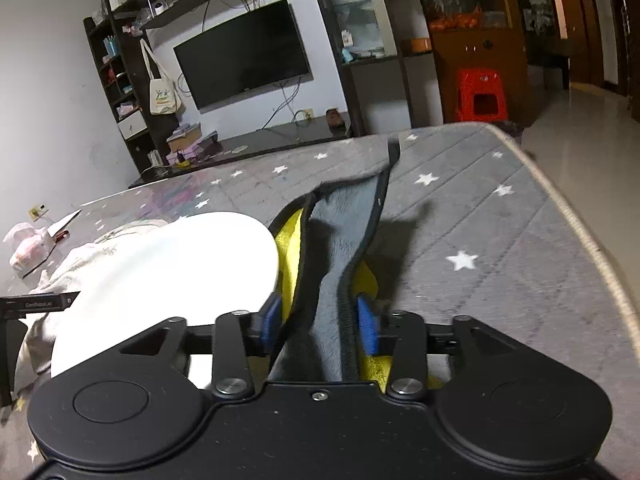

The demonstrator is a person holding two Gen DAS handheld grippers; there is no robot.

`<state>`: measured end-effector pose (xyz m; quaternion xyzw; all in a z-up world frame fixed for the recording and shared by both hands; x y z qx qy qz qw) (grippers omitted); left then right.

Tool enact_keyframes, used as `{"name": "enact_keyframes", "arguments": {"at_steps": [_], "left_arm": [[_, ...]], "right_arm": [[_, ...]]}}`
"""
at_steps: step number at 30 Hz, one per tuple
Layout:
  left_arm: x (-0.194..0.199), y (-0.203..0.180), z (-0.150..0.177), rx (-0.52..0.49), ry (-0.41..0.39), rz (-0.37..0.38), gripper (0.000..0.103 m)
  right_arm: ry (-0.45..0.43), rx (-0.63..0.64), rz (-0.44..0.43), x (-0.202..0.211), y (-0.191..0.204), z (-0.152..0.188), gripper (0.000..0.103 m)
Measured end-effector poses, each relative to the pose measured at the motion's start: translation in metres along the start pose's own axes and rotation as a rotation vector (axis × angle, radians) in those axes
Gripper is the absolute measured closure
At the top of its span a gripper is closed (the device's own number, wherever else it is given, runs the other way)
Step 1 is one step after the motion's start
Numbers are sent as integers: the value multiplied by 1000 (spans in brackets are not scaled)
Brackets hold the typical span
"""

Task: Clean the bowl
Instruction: 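Lower the cloth onto the table and open the right gripper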

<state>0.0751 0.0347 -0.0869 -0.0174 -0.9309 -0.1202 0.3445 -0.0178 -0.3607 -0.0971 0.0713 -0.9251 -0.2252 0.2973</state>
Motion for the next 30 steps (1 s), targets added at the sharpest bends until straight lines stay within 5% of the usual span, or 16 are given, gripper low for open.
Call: {"name": "enact_keyframes", "arguments": {"at_steps": [7,13,19,30], "left_arm": [[0,-1,0,0,0,0,0],[0,-1,0,0,0,0,0],[0,0,0,0,0,0,0],[0,0,0,0,0,0,0]], "right_arm": [[-92,20,50,32,-12,-2,35],[-171,-72,246,36,-50,-10,29],[-117,-38,352,9,-64,-7,29],[-54,41,376,-19,-58,1,16]]}}
Point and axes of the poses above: each gripper's, at about its wrist camera, not at the fingertips, and x roughly against the way its jaws point, y to its left, z to its underside, the point moved 3 cm from there along -x, roughly the way its jaws point, and after that the axes turned 15 degrees about -x, right-handed, at the moved point
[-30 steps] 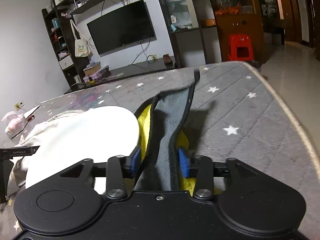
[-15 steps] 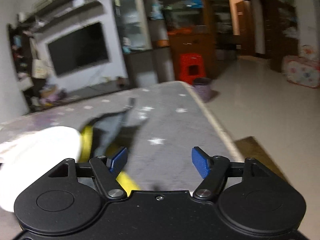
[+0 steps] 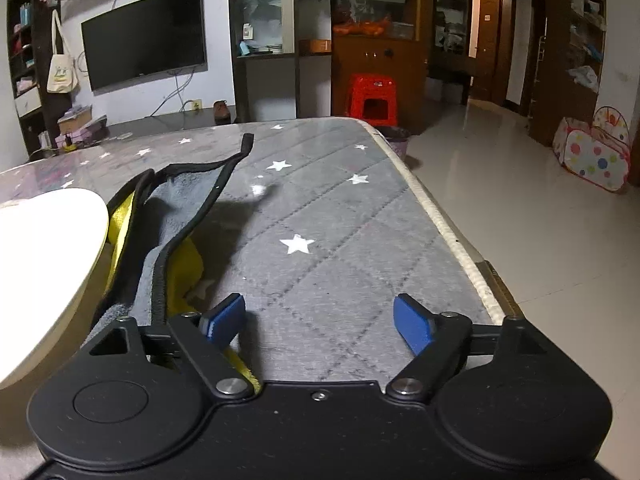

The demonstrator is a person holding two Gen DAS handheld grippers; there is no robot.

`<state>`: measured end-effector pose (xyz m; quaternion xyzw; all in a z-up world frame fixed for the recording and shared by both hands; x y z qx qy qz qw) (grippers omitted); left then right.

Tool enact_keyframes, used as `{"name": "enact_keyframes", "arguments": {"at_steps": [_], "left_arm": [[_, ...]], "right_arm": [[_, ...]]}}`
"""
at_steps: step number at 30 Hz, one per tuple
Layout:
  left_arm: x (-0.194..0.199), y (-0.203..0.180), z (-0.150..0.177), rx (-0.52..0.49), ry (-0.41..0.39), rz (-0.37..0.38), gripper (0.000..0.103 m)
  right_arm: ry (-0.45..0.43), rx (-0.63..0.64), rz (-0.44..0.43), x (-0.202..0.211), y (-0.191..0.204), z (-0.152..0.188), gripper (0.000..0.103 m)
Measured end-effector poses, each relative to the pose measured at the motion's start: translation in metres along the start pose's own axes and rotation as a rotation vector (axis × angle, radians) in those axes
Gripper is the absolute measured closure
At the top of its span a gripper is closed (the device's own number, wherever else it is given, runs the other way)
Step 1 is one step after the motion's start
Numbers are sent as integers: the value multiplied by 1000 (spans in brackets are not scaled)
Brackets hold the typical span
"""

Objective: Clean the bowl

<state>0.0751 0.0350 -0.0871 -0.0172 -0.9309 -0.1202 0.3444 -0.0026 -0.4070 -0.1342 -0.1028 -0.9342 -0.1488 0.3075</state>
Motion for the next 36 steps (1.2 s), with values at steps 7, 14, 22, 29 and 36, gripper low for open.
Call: {"name": "enact_keyframes", "arguments": {"at_steps": [7,14,22,29,36], "left_arm": [[0,0,0,0,0,0,0],[0,0,0,0,0,0,0],[0,0,0,0,0,0,0],[0,0,0,0,0,0,0],[0,1,0,0,0,0,0]], "right_arm": [[30,8,-15,-4,2,-1,0],[32,10,-14,-2,3,-2,0],[32,6,-15,-4,4,-4,0],[32,5,-17,-4,3,-2,0],[30,6,-16,-5,8,0,0]]}}
Point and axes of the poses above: each gripper's, at about its wrist camera, not at the fingertips, and x roughly against the way its jaws point, y to its left, z to its underside, the point moved 3 cm from there along -x, roughly the way its jaws point, and after that the axes turned 15 degrees about -x, right-handed, at the moved point
